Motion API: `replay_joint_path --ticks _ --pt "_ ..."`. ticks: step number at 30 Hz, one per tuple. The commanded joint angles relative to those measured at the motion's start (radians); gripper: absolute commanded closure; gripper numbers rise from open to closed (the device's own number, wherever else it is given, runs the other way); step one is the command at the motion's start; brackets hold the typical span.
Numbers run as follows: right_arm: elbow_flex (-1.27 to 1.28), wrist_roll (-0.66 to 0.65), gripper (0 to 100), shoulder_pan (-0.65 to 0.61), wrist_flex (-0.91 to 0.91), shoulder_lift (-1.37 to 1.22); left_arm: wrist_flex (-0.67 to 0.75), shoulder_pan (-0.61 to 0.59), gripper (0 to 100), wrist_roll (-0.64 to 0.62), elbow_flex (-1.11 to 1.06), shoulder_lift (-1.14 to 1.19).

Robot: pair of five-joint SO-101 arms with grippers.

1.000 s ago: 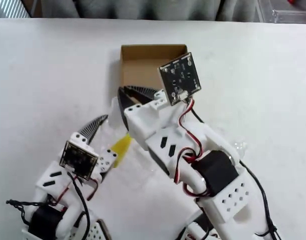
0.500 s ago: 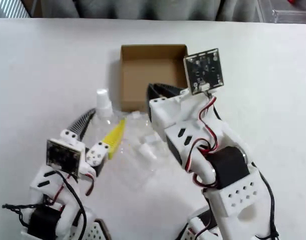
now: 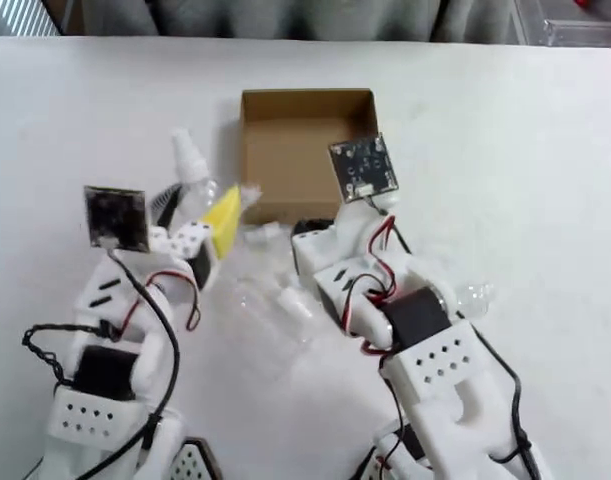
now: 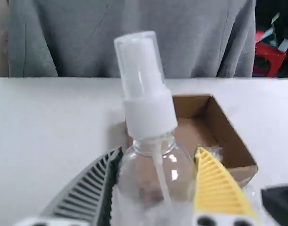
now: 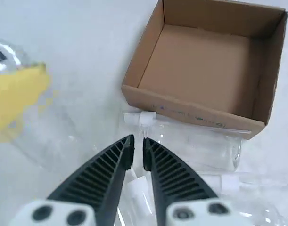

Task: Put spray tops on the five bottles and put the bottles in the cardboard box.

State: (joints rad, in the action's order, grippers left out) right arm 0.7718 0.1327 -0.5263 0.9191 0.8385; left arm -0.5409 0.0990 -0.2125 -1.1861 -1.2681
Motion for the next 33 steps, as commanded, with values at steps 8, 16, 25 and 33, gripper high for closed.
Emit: replay_joint_path --ticks 8,16,25,33 --pt "0.235 -0.003 98.4 -0.234 -0.331 0.113 0.187 -0.087 92 -0.199 0.055 0.156" --pt "0.422 -0.003 98.4 -0.312 -0.552 0.228 0.241 -0.077 92 -0.199 0.055 0.228" --pt "0.489 -0.003 98.4 -0.338 -0.702 0.216 0.230 -0.076 92 -0.199 0.061 0.226" --pt "0.493 -0.003 98.4 -0.335 -0.820 0.071 0.124 -0.033 92 -0.198 0.017 0.047"
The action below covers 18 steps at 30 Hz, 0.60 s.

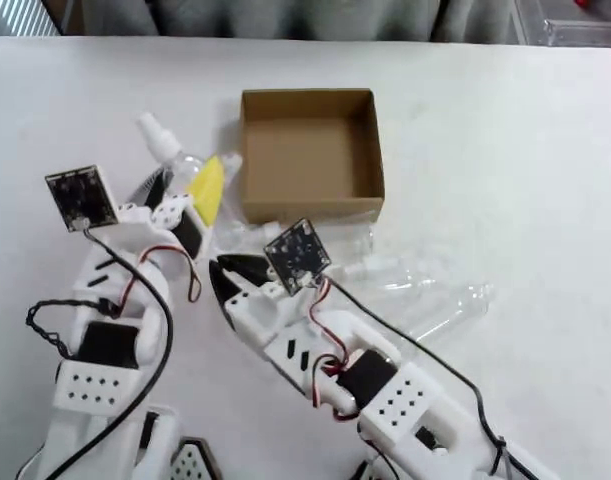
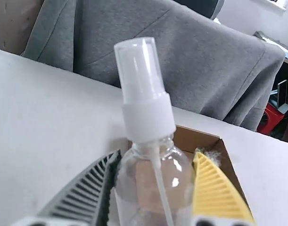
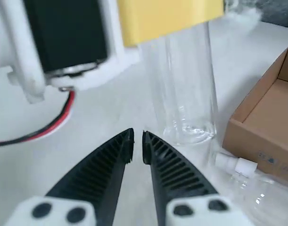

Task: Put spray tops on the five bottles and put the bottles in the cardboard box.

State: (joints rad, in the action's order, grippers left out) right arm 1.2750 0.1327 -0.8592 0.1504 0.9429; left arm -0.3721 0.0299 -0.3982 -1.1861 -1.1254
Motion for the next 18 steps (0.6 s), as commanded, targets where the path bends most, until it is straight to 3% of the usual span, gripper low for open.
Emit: replay_joint_path --ticks 1,8,18 --pt "-0.011 -0.003 98.4 -0.001 -0.064 -0.042 -0.052 0.054 92 -0.012 -0.002 -0.133" --pt "-0.011 0.002 98.4 0.088 -0.077 -0.051 -0.060 0.107 93 -0.012 -0.089 -0.317" --pt "0.032 -0.005 98.4 0.096 -0.050 -0.051 0.003 0.091 93 -0.011 -0.091 -0.249"
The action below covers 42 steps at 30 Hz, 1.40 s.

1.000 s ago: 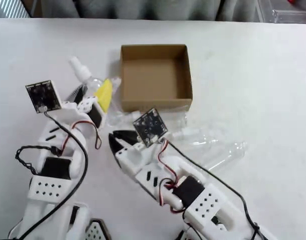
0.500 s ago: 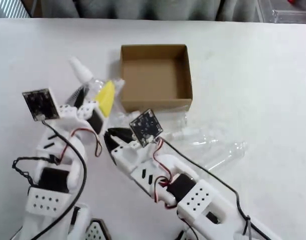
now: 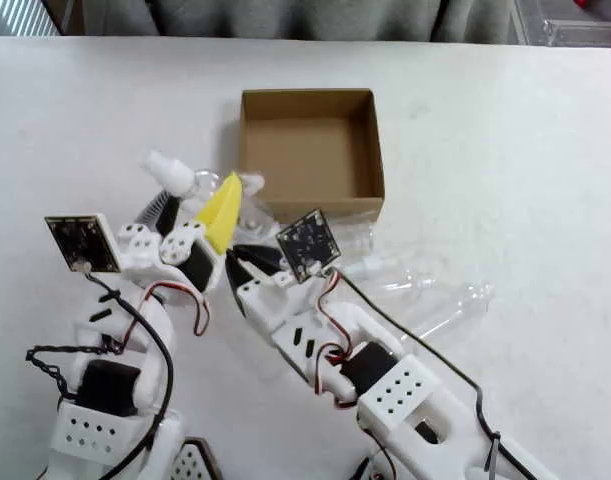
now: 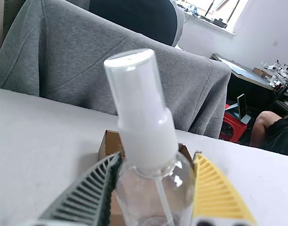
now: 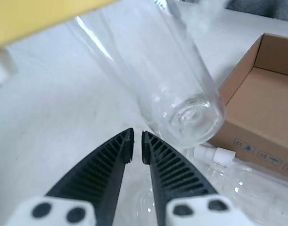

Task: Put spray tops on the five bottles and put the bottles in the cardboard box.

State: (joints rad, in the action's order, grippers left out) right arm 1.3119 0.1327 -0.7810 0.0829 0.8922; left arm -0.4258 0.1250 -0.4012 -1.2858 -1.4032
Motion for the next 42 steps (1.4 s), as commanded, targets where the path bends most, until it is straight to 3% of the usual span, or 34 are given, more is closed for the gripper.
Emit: replay_joint_path --ticks 1,7,19,26,29,33,42 --pt "0.002 -0.005 98.4 0.018 0.033 -0.001 0.084 -0.019 93 0.006 0.009 0.051" --pt "0.038 -0.075 98.4 0.093 0.067 -0.010 0.219 -0.064 95 0.049 0.141 0.354" --pt "0.068 -0.117 98.4 0.303 -0.007 -0.012 0.226 -0.056 95 0.055 0.802 1.135" --pt "0.068 -0.117 98.4 0.317 -0.007 -0.012 0.229 -0.045 95 0.058 1.126 1.494" --pt "0.068 -0.118 98.4 0.317 -0.013 -0.013 0.293 -0.045 95 0.143 1.234 1.644" --pt "0.066 -0.121 98.4 0.317 -0.036 -0.035 0.364 -0.044 95 0.256 1.318 1.811" --pt "0.058 -0.124 98.4 0.320 -0.268 -0.252 0.578 -0.038 95 0.282 1.327 1.951"
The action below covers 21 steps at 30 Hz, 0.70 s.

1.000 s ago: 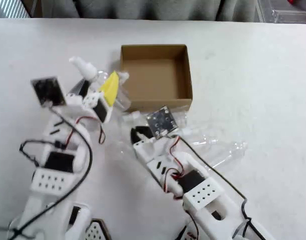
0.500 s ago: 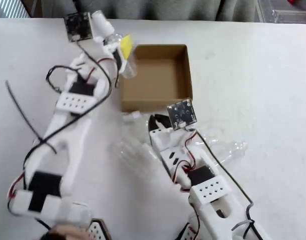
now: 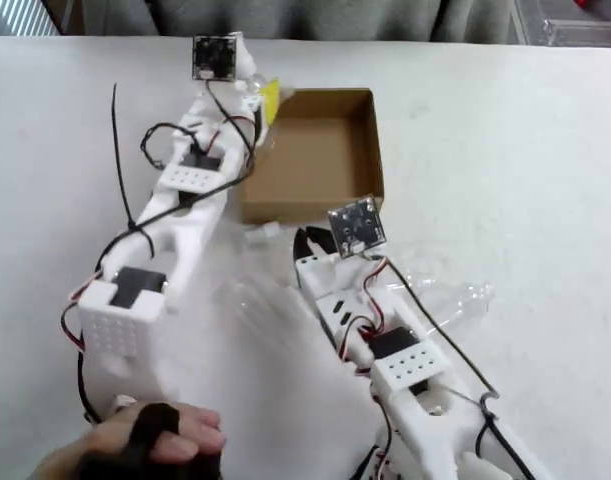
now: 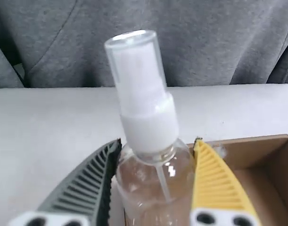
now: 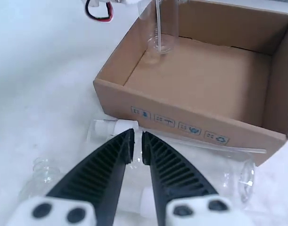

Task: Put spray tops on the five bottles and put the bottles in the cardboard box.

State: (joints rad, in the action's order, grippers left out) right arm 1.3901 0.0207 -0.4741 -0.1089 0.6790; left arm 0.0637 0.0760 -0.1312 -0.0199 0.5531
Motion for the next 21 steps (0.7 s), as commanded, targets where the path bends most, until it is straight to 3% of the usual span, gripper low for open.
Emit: replay_joint_path --ticks 1,21 --pt "-0.020 -0.012 98.4 0.013 -0.090 -0.054 0.104 0.013 95 0.012 0.061 -0.001" --pt "-0.034 -0.012 98.4 0.013 -0.082 -0.067 0.184 0.016 95 0.014 0.057 0.016"
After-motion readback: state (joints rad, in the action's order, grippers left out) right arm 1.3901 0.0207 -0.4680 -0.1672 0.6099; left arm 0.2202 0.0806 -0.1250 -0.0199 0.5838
